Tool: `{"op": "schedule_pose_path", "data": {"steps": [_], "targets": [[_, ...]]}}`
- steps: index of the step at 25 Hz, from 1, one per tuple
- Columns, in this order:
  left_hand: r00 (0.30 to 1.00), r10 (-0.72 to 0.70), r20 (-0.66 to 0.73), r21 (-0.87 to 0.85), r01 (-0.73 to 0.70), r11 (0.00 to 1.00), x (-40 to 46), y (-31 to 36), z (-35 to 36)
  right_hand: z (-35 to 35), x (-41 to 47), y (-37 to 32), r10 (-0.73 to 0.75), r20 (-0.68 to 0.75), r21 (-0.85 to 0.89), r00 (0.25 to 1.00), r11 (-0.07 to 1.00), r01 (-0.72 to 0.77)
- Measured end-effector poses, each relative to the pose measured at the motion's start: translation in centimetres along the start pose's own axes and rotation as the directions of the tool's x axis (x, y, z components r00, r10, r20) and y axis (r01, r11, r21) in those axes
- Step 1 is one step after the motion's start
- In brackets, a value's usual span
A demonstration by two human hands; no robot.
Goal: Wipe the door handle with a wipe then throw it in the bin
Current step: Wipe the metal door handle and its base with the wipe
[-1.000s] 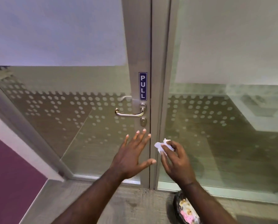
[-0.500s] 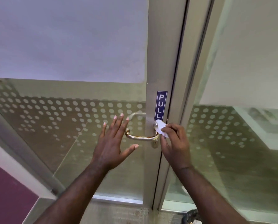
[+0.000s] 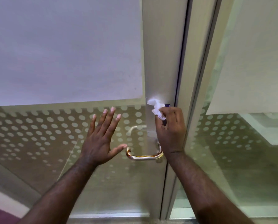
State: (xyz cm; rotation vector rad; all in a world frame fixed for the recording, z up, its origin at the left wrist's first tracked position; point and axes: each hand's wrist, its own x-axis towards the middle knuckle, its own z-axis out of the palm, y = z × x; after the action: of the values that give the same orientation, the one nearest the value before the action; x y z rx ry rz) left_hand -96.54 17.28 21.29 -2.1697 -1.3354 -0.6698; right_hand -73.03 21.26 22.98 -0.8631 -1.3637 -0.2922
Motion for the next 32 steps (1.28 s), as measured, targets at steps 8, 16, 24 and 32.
{"op": "schedule_pose_path", "data": {"steps": [8,16,24,32], "targets": [[0.983,0.178,-0.051,-0.063,-0.181,0.982,-0.2,-4.0,1.8,2.5,-2.4,-2.1,0.000,0.200,-0.324,0.980,0.944,0.066],[0.957,0.256,-0.133,-0.052,-0.265,0.963,0.2,-5.5,3.1,4.3,-3.6,-4.6,0.313,0.357,-0.551,0.880,0.831,-0.072],[0.930,0.277,-0.242,0.043,-0.275,0.961,0.4,-5.8,4.6,3.7,-5.6,-5.0,0.405,0.407,-0.576,0.819,0.809,-0.114],[0.927,0.277,-0.253,0.054,-0.272,0.961,0.4,-5.8,4.7,2.9,-8.0,-5.7,0.525,0.450,-0.641,0.723,0.753,-0.148]]}}
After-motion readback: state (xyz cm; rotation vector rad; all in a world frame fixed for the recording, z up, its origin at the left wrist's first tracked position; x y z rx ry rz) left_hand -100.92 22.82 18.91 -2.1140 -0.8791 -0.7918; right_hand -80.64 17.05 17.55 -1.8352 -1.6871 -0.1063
